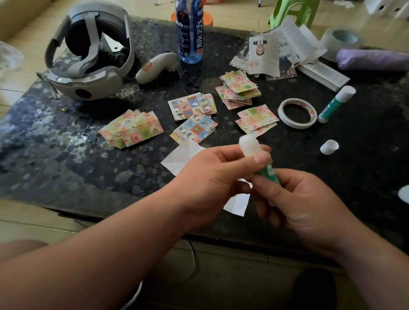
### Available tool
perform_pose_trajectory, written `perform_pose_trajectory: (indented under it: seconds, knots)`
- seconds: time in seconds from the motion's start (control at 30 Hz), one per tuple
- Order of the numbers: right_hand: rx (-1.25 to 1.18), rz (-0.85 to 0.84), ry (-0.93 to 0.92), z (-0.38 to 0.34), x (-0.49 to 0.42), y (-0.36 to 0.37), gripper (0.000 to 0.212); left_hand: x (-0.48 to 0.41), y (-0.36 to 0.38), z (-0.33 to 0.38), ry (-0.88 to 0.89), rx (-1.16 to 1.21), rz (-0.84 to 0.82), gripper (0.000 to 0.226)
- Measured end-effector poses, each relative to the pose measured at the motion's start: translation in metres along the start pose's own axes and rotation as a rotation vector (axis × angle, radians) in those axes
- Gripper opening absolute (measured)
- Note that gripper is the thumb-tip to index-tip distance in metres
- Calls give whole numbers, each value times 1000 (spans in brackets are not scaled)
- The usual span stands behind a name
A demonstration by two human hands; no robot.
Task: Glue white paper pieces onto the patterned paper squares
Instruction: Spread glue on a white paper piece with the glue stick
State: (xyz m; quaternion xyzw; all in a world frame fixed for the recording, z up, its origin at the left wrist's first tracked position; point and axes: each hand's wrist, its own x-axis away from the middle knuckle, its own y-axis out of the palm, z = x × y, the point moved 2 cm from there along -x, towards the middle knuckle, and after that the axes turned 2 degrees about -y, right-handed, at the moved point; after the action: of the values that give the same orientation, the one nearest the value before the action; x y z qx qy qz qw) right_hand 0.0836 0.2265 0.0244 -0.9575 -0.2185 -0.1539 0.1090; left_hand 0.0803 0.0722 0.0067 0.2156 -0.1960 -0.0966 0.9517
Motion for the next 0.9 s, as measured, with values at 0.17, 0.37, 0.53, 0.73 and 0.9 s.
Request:
perform_pose_trajectory:
  seconds: [0.17,0.37,0.53,0.73,0.9]
  knots:
    - [-24,-51,-47,0,2,-3,23,2,3,2,47,-47,-86,35]
    - [168,156,-164,3,5,-4,42,4,5,1,174,-25,-2,36]
    - [395,294,-205,8,7,-8,41,6,5,3,239,-105,96,35]
    - [-30,-59,-54,2,7,-10,33,7,1,5,149,-58,-38,23]
    - [-148,-48,-119,5,3,-16,32,7,3,8,91,35,-71,31]
